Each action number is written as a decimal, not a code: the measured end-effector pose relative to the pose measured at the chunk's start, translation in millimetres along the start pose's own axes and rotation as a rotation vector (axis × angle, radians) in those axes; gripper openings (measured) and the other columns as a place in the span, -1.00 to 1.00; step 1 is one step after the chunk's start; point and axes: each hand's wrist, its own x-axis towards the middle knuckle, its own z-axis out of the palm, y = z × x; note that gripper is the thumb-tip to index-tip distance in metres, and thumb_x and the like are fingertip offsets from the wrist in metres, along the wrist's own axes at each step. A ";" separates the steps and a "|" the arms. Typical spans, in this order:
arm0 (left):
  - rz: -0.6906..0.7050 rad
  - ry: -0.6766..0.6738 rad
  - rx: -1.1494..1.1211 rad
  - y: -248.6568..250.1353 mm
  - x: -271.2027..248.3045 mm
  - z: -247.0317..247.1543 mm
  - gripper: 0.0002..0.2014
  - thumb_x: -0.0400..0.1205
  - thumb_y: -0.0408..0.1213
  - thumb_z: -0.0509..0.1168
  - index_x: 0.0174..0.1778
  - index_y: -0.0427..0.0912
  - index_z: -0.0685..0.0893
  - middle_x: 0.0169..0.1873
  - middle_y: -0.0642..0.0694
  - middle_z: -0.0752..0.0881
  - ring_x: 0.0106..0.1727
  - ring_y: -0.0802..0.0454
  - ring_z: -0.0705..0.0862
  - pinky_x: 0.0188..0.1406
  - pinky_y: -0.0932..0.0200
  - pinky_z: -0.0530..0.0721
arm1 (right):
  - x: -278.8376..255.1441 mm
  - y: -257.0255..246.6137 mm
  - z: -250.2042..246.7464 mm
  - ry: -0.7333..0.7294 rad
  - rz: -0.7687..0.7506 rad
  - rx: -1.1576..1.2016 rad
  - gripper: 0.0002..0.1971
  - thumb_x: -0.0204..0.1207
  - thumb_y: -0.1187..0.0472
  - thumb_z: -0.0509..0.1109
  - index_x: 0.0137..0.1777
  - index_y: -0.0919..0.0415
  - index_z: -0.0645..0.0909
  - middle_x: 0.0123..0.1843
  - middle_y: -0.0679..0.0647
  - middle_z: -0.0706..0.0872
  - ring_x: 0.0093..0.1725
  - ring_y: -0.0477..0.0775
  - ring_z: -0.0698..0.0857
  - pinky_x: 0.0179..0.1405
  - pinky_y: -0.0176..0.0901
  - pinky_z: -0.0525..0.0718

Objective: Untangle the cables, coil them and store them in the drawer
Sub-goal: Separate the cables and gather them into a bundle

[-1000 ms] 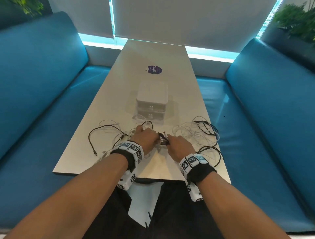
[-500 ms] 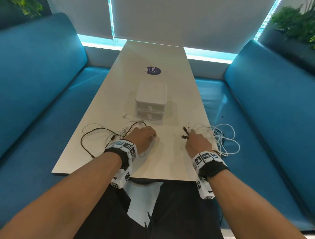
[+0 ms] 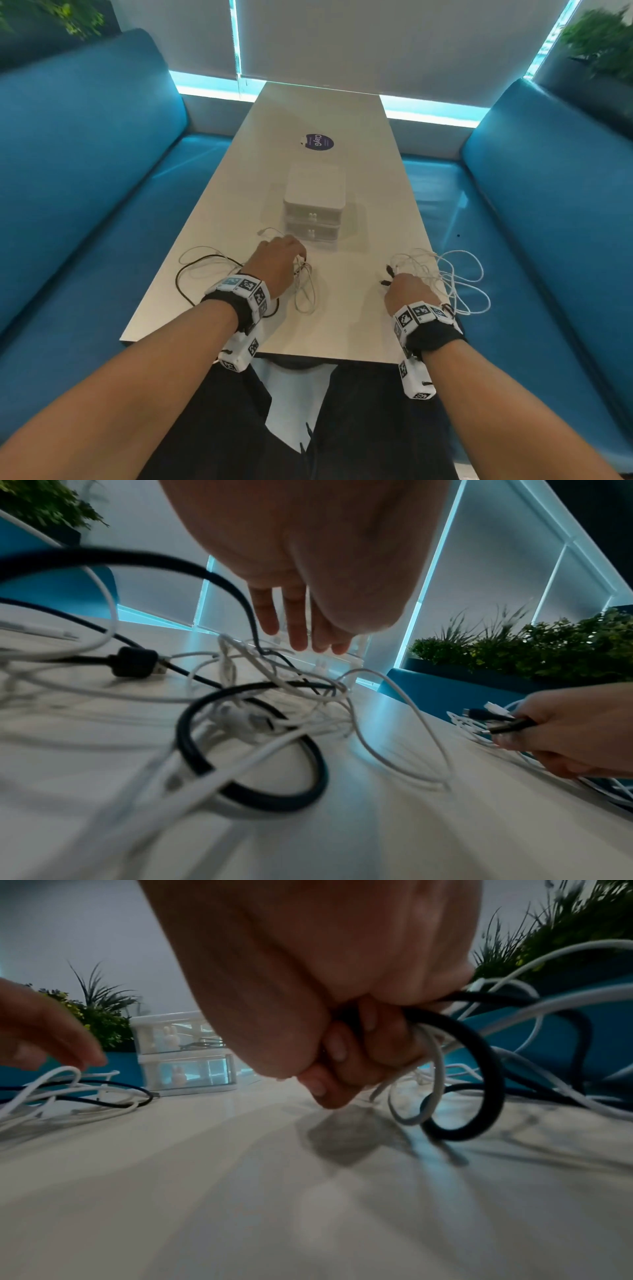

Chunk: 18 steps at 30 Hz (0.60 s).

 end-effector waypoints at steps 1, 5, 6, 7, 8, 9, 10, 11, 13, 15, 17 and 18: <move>-0.026 0.029 0.047 -3.9 -0.3 -2.3 -0.59 0.56 -0.45 0.25 0.29 -0.02 0.61 0.35 -0.03 0.56 0.34 -0.09 0.52 0.31 -0.03 0.42 | -0.5 0.9 -0.7 -0.003 -0.009 -0.008 -0.74 0.67 0.07 0.29 0.17 0.22 0.66 0.21 0.13 0.73 0.23 0.25 0.70 0.26 0.06 0.66; -0.156 0.052 0.156 -14.9 -1.9 -6.0 -0.69 0.64 -0.27 0.22 0.31 -0.02 0.57 0.35 -0.07 0.54 0.35 -0.13 0.48 0.32 -0.09 0.38 | -2.0 -12.2 1.6 0.000 -0.038 0.008 -0.79 0.66 0.18 0.20 0.17 0.22 0.60 0.12 0.16 0.72 0.14 0.25 0.72 0.03 -0.01 0.60; -0.180 0.038 0.173 -14.9 -2.6 -5.8 -0.70 0.66 -0.23 0.21 0.32 -0.03 0.56 0.34 -0.09 0.54 0.34 -0.14 0.49 0.32 -0.10 0.38 | -3.1 -18.0 3.3 -0.011 -0.073 0.009 -0.78 0.67 0.22 0.14 0.19 0.21 0.57 0.12 0.17 0.71 0.14 0.26 0.71 0.00 -0.01 0.58; -0.199 0.025 0.185 -14.7 -3.0 -5.0 -0.69 0.67 -0.19 0.21 0.35 -0.05 0.54 0.33 -0.11 0.53 0.34 -0.16 0.49 0.32 -0.12 0.40 | -4.4 -23.2 5.3 -0.027 -0.120 0.014 -0.76 0.68 0.23 0.11 0.21 0.20 0.55 0.13 0.19 0.70 0.13 0.26 0.71 -0.01 0.00 0.58; -0.216 0.011 0.188 -14.2 -3.0 -3.6 -0.67 0.68 -0.17 0.20 0.37 -0.07 0.52 0.34 -0.13 0.53 0.33 -0.17 0.50 0.33 -0.13 0.41 | -6.0 -27.9 7.0 -0.043 -0.159 0.025 -0.76 0.69 0.22 0.09 0.22 0.20 0.54 0.12 0.20 0.70 0.12 0.27 0.71 -0.01 0.01 0.60; -0.229 -0.004 0.183 -13.5 -3.1 -2.1 -0.65 0.68 -0.17 0.18 0.40 -0.07 0.50 0.34 -0.14 0.53 0.33 -0.18 0.50 0.32 -0.14 0.42 | -7.1 -31.7 8.6 -0.051 -0.191 0.047 -0.76 0.70 0.19 0.09 0.22 0.19 0.53 0.12 0.21 0.70 0.11 0.28 0.71 0.00 0.03 0.61; -0.235 -0.014 0.173 -12.9 -3.3 -0.5 -0.64 0.69 -0.17 0.17 0.42 -0.07 0.48 0.35 -0.15 0.54 0.33 -0.19 0.51 0.32 -0.14 0.42 | -8.2 -35.2 9.1 -0.058 -0.209 0.076 -0.76 0.71 0.16 0.10 0.23 0.19 0.52 0.12 0.22 0.70 0.09 0.29 0.71 0.01 0.05 0.63; -0.236 -0.019 0.161 -12.4 -3.1 0.8 -0.63 0.70 -0.18 0.15 0.44 -0.06 0.46 0.35 -0.15 0.55 0.32 -0.19 0.51 0.31 -0.14 0.42 | -8.1 -37.8 10.0 -0.058 -0.225 0.109 -0.75 0.71 0.12 0.10 0.25 0.18 0.50 0.11 0.23 0.69 0.09 0.31 0.71 0.02 0.07 0.63; -0.224 -0.026 0.148 -11.4 -1.7 2.3 -0.59 0.71 -0.19 0.11 0.51 -0.02 0.39 0.34 -0.13 0.58 0.33 -0.19 0.52 0.31 -0.15 0.42 | -8.4 -42.9 10.5 -0.072 -0.231 0.157 -0.72 0.72 0.08 0.11 0.32 0.17 0.47 0.12 0.24 0.68 0.09 0.33 0.70 0.05 0.10 0.65; -0.205 -0.037 0.168 -10.5 -0.1 2.0 -0.54 0.71 -0.20 0.09 0.57 0.04 0.33 0.35 -0.12 0.60 0.34 -0.19 0.52 0.31 -0.17 0.40 | -9.8 -46.2 10.2 -0.091 -0.239 0.182 -0.69 0.73 0.05 0.11 0.37 0.15 0.44 0.12 0.24 0.66 0.10 0.33 0.69 0.07 0.11 0.65; -0.184 -0.048 0.201 -10.4 2.9 1.5 -0.53 0.70 -0.23 0.09 0.57 0.06 0.34 0.35 -0.09 0.61 0.36 -0.18 0.50 0.30 -0.17 0.39 | -10.4 -47.1 10.3 -0.089 -0.240 0.195 -0.68 0.73 0.04 0.11 0.39 0.14 0.43 0.12 0.24 0.67 0.09 0.33 0.69 0.07 0.11 0.65; -0.174 -0.051 0.204 -10.8 4.7 1.6 -0.53 0.68 -0.28 0.10 0.55 0.06 0.38 0.35 -0.07 0.61 0.37 -0.17 0.49 0.29 -0.16 0.37 | -10.7 -47.1 10.4 -0.092 -0.239 0.198 -0.68 0.73 0.03 0.11 0.38 0.15 0.43 0.12 0.24 0.67 0.08 0.33 0.70 0.06 0.11 0.65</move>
